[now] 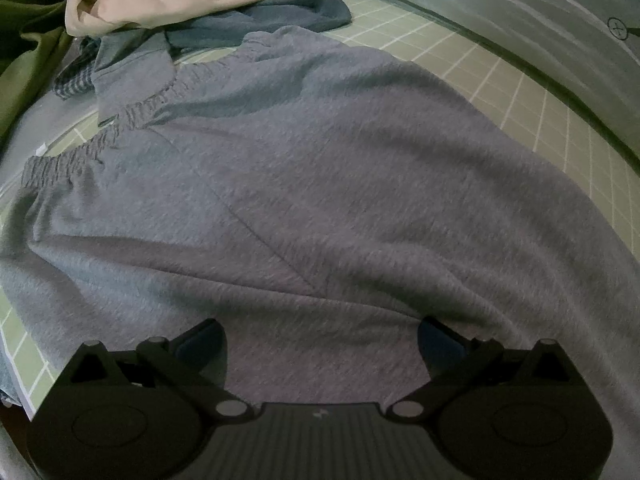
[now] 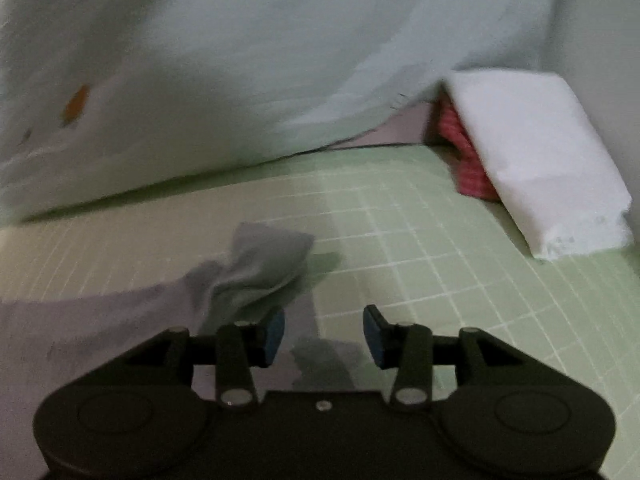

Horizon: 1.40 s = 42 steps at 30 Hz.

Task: Fold clothes

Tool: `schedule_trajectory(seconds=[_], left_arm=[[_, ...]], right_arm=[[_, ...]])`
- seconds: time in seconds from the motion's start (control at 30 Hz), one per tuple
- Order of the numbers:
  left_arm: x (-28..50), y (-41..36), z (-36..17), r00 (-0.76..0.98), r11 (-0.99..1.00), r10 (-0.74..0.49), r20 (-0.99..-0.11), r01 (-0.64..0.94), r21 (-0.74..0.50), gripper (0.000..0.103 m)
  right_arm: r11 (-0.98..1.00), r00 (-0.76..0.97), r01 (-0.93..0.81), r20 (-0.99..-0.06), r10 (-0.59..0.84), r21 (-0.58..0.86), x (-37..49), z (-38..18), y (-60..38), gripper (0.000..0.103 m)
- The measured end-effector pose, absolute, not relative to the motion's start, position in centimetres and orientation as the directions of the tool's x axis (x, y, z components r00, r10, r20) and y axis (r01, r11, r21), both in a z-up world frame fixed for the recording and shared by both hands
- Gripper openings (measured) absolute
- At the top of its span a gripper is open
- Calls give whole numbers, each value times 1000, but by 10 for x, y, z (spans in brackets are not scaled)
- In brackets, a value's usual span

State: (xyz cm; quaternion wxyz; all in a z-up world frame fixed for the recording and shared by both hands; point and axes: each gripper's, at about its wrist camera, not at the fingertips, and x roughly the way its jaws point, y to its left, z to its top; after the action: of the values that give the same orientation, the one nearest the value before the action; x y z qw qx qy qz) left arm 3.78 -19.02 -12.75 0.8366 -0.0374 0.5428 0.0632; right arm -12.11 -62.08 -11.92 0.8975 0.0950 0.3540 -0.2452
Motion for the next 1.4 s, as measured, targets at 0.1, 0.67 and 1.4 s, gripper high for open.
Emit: schedule_trajectory(seconds=[0.1, 0.67, 1.4], left_arm=[[37, -190, -127, 407, 989, 65, -911, -146, 6, 103], [35, -190, -127, 423, 990, 65, -904, -143, 5, 103], [46, -189, -118, 394, 994, 57, -917, -105, 17, 103]], right_arm=[[841, 614, 541, -690, -383, 13, -118, -122, -634, 44], [889, 673, 427, -715, -190, 166, -71, -134, -624, 37], [527, 274, 797, -599, -752, -297, -179, -78, -726, 49]])
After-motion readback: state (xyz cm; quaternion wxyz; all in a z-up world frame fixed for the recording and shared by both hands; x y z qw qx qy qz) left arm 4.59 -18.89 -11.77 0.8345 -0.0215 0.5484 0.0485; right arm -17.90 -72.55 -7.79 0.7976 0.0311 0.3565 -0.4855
